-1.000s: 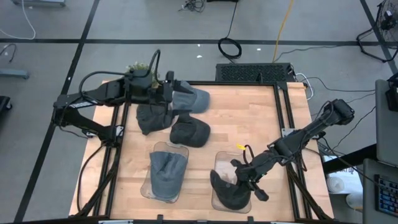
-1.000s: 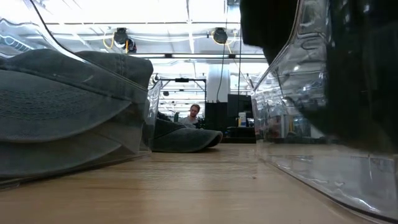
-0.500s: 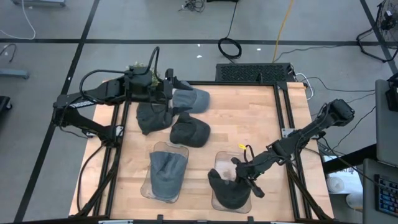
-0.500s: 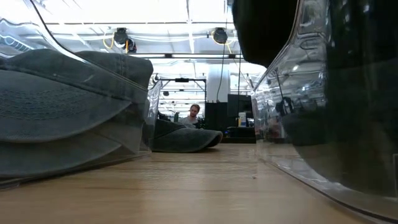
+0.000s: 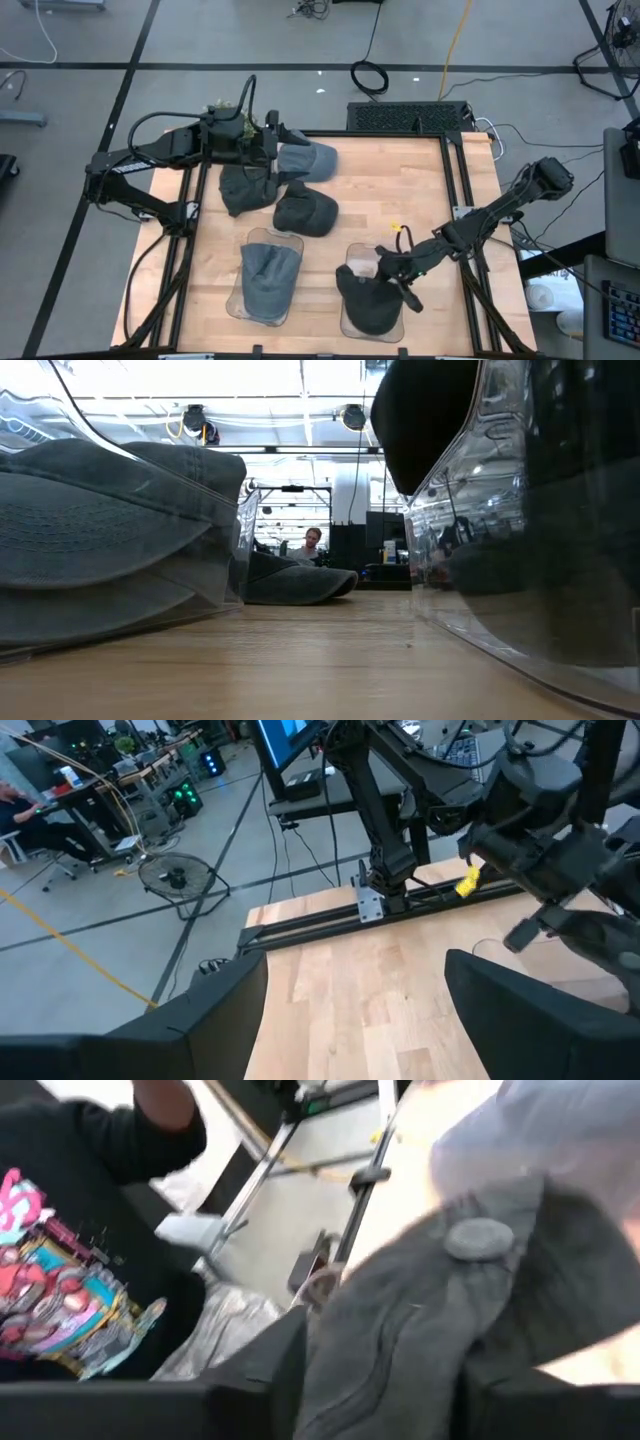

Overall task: Pick & Place hat
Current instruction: Put the top right black cap into the right transparent bin

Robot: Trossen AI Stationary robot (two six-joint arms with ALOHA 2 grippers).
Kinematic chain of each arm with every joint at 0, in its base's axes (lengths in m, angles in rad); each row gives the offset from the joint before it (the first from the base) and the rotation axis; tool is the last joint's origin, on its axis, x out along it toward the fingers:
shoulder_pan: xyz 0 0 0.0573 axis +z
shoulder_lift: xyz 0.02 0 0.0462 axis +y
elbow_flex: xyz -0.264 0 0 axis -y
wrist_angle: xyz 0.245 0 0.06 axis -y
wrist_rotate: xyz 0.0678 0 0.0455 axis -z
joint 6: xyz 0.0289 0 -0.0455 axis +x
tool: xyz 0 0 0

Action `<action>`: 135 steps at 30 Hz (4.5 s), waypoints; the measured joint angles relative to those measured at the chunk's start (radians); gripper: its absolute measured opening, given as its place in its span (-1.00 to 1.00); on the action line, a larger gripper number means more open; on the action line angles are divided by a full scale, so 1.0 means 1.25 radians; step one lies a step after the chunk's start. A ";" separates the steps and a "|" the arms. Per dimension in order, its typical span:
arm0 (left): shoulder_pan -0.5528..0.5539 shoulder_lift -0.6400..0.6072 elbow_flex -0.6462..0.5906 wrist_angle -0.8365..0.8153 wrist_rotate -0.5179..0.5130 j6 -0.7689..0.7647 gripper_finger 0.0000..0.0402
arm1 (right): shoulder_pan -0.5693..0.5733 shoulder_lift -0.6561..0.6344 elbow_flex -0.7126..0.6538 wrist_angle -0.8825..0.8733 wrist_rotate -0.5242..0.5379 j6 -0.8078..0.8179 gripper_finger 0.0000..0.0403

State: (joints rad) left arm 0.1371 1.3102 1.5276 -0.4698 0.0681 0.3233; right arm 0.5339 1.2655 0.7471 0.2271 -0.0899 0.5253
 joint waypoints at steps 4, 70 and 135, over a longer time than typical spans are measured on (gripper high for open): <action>0.000 0.000 0.000 0.000 0.000 -0.003 0.61 | 0.000 -0.048 0.000 -0.001 0.044 -0.037 0.00; 0.000 0.000 0.000 -0.004 -0.001 -0.014 0.58 | -0.114 -0.100 0.001 -0.017 -0.452 -0.143 -1.00; 0.000 0.000 0.000 0.007 -0.037 -0.030 0.52 | -0.208 0.094 0.001 -0.037 -0.514 0.020 0.01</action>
State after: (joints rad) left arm 0.1371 1.3106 1.5280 -0.4606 0.0223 0.2863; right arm 0.2735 1.3827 0.7486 0.1812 -0.7320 0.5501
